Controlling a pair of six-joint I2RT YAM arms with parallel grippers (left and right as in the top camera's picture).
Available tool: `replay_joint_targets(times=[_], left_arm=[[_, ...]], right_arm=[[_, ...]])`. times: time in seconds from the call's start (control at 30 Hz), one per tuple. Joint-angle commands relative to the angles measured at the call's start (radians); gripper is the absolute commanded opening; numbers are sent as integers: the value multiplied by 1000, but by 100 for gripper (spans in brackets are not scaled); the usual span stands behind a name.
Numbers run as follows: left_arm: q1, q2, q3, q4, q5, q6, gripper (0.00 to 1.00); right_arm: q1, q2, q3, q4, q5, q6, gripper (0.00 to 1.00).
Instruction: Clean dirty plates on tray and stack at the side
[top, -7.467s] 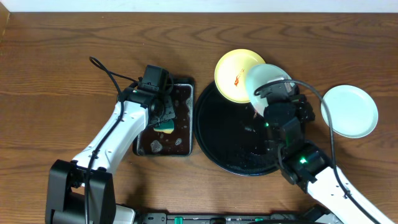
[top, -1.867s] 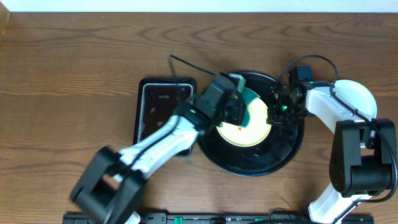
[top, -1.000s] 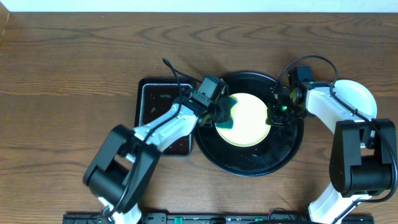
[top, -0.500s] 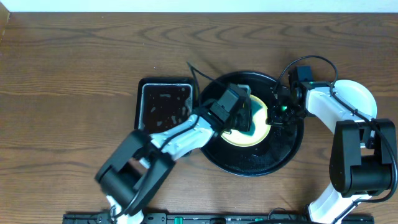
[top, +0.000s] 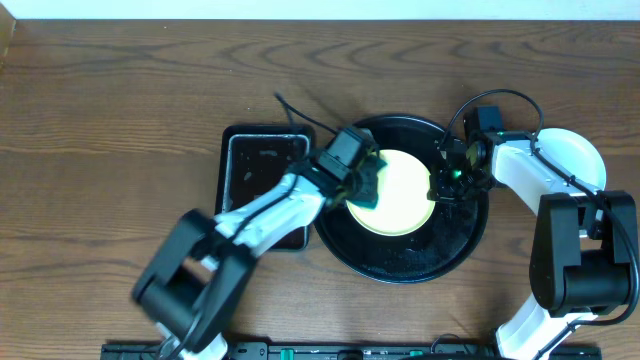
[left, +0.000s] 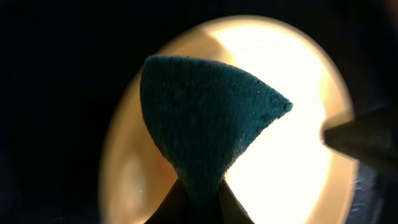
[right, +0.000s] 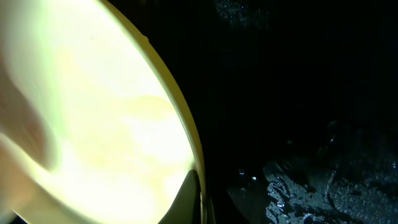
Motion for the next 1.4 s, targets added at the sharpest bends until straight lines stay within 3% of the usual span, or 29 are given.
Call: replay_joint_targets(times=[0.0,0.07,0.13,0.23,0.4,0.7,0.77,0.93,0.97,1.1,1.13,1.37], left_arm=[[28,-153,2,-62,-32,40,8],[55,-208,2,-119,-37,42,8],[94,-247,2,-184,-45,42,8],[172,-269,2,-298,-108,42,8],[300,-256,-28,-383,-125,101,8],[370,-179,-60,-384,-124,202,8],[370,-156,-60,-378,-125,202,14],[370,-86,-60,-359,-125,202,15],[370,-76,-60,-356,-125,202,17],[370,-42,-60,-346,-125,202,49],[370,-39,-60,-345,-125,202,53],[370,-37,-60,-380,-126,202,62]], right_arm=[[27,18,-31,28,19,-16,6],[27,18,-31,50,19,-9,25],[28,18,-33,75,19,-9,25],[29,19,-39,103,19,-9,22],[29,22,-54,116,19,-10,1],[24,-48,-50,136,29,-10,1],[24,-101,-49,139,79,-10,1],[35,-269,-49,139,267,-13,1],[39,-301,-49,140,294,-20,1],[63,-402,-49,140,414,-57,1],[72,-421,-50,138,451,-61,1],[192,-532,-49,140,817,-76,1]])
